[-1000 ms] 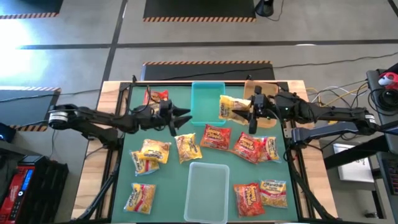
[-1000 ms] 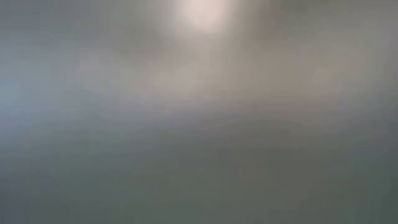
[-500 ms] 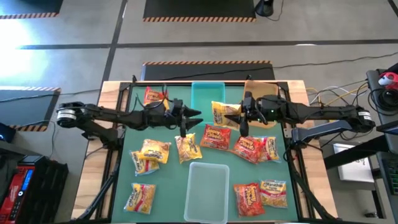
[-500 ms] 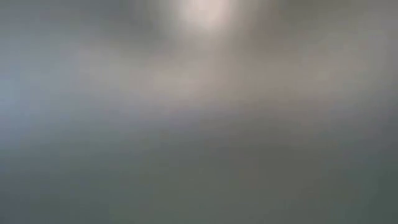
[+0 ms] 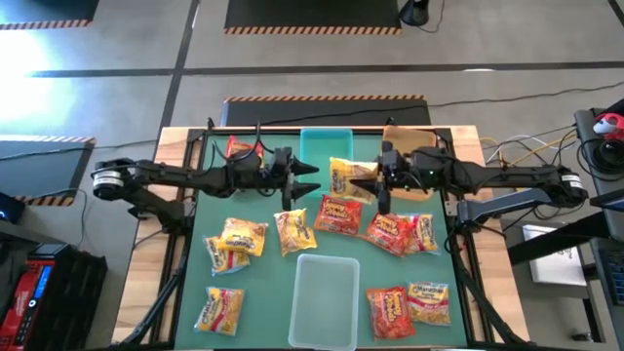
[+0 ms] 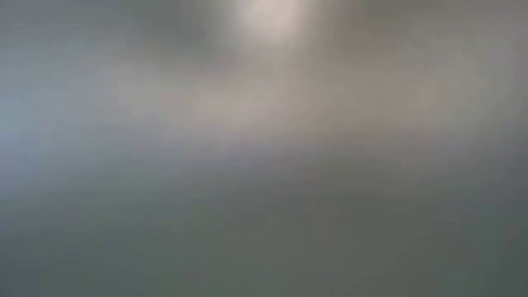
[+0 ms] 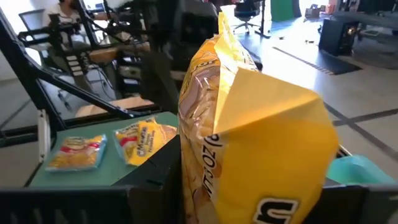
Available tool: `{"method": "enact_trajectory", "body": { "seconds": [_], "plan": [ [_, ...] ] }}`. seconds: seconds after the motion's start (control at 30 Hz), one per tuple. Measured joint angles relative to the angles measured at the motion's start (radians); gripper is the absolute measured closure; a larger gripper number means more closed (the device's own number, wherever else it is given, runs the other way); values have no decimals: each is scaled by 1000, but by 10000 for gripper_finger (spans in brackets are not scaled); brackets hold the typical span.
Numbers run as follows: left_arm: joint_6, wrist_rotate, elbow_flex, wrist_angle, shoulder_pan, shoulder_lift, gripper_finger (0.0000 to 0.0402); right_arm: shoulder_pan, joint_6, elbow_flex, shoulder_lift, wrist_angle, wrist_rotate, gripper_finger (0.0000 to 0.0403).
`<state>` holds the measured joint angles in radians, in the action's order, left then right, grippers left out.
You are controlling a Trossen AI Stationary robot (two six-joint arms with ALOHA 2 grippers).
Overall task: Sort Maruchan noodles
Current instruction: Put the yellow noodle pack into the orange bin
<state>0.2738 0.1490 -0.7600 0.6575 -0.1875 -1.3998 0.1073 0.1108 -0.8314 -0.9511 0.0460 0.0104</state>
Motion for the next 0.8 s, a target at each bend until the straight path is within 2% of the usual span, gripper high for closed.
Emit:
{"method": "enact_trajectory", "body": {
  "seconds": [0.37, 0.8],
  "plan": [
    [-56, 26, -30, 15, 1, -7, 157, 0, -100, 0, -47, 170, -2, 271],
    [-53, 32, -31, 22, 1, -7, 157, 0, -130, 0, -148, 335, -3, 271]
  ]
}}
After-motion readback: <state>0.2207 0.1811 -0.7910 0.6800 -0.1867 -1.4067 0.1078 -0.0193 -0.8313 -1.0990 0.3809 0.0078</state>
